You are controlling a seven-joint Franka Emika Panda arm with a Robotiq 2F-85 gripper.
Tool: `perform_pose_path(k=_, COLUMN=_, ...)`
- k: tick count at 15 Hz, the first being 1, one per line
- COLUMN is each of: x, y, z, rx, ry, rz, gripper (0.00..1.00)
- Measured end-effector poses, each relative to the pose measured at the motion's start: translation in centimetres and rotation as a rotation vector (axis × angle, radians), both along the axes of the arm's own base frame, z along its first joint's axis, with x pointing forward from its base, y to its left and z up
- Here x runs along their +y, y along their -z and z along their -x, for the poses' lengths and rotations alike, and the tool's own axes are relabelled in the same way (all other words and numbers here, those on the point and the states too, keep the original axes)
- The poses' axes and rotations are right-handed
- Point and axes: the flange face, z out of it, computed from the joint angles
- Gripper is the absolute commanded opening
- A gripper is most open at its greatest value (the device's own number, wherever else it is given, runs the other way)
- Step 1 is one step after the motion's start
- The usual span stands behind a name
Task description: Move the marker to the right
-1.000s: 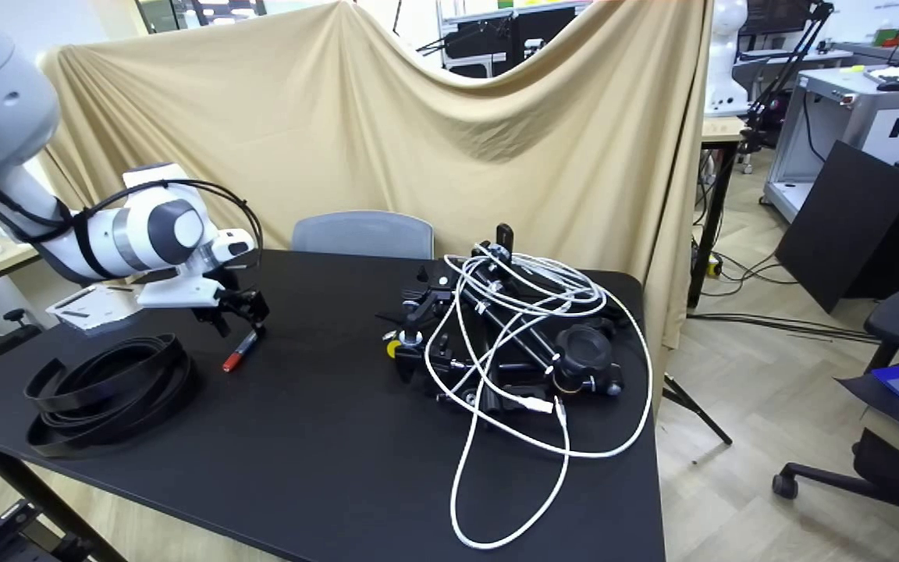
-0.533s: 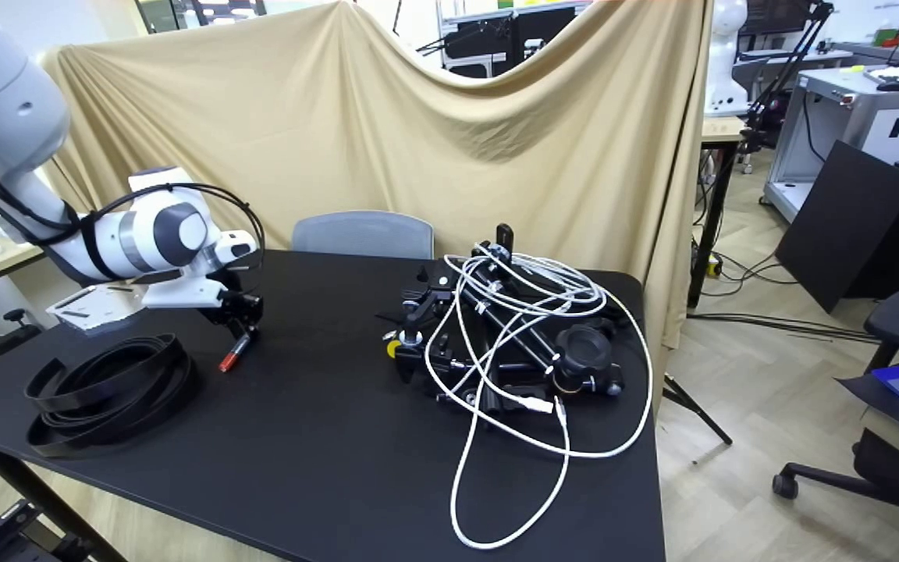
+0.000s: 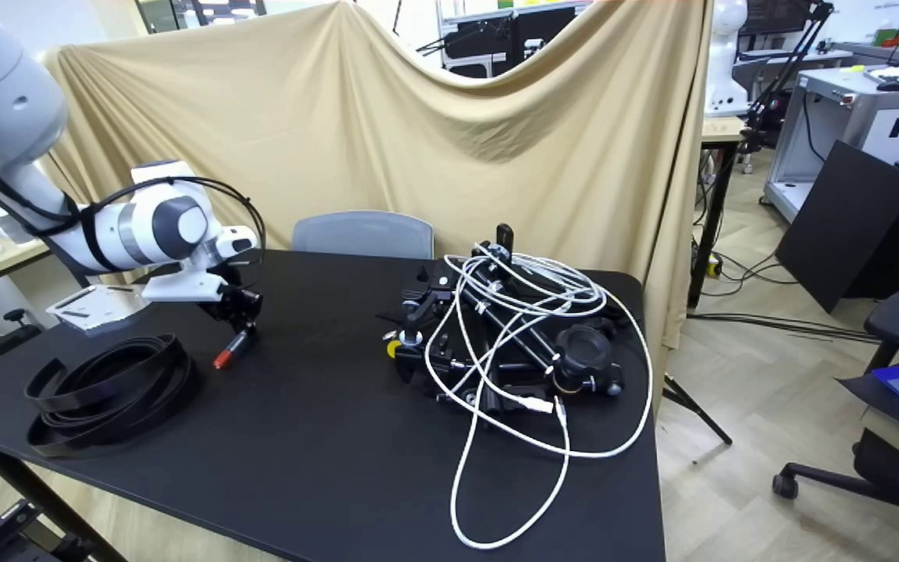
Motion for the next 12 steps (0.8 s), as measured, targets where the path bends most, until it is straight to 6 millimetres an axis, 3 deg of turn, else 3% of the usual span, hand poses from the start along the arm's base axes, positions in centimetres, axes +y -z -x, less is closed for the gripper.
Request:
perform_pose_path(k=3, x=-0.7, y=-1.9, z=0.0, rx=0.042, ry=-0.045, rz=0.030, gripper=0.05)
perform_pose_path(k=6, x=-2.2, y=-5.2, z=-0.3, rx=0.065, ry=-0.069, rz=0.059, gripper=0.05)
perform_pose_path(k=9, x=-4.5, y=-8.4, z=-0.3, rx=0.052, ry=-0.043, rz=0.071, gripper=0.05)
perform_pose_path(k=12, x=-7.3, y=-10.4, z=1.1, rx=0.042, ry=-0.005, rz=0.075, gripper=0.05)
